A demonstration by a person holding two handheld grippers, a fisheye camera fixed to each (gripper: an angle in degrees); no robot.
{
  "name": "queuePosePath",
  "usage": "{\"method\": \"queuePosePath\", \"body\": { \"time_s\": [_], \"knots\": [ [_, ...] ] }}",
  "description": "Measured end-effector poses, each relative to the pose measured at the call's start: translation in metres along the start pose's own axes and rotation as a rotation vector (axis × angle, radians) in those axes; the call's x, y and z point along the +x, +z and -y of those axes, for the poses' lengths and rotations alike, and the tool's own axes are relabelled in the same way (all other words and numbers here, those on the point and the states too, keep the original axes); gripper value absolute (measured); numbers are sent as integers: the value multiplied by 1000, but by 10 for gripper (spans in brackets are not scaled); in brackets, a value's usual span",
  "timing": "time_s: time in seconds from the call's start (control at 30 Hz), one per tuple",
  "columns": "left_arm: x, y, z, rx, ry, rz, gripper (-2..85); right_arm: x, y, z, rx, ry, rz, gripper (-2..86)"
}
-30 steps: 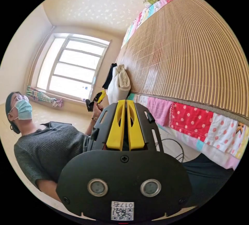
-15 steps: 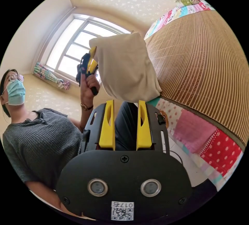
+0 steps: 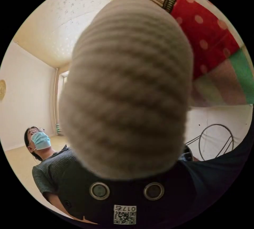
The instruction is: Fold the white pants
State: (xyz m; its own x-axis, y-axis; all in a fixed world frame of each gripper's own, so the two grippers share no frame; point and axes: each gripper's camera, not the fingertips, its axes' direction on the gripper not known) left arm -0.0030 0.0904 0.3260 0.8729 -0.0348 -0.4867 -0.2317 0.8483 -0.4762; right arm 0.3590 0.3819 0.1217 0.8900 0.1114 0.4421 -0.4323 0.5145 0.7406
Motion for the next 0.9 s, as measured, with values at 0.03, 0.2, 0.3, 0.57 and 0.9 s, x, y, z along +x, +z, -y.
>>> {"method": "queuePosePath", "body": {
  "time_s": [0.03,0.2,0.3,0.57,0.9],
  "knots": [
    [-5,9,5,-34,-7,2,186,-9,3,5,-15,-26,-16,67],
    [-49,43,48,-260,-109,-273,148,-105,0,33,-32,-286,-252,7],
    [-46,-14,66,-55,-29,-635,88,-204,-11,53,31,-533,-330,4],
    [-100,-288,57,763,170,-892,82,-432,42,22,224,-1147,-671,18],
    [-364,-426,-79,1000,-656,100,136,-254,144,84,43,-643,-1101,146]
  ]
}}
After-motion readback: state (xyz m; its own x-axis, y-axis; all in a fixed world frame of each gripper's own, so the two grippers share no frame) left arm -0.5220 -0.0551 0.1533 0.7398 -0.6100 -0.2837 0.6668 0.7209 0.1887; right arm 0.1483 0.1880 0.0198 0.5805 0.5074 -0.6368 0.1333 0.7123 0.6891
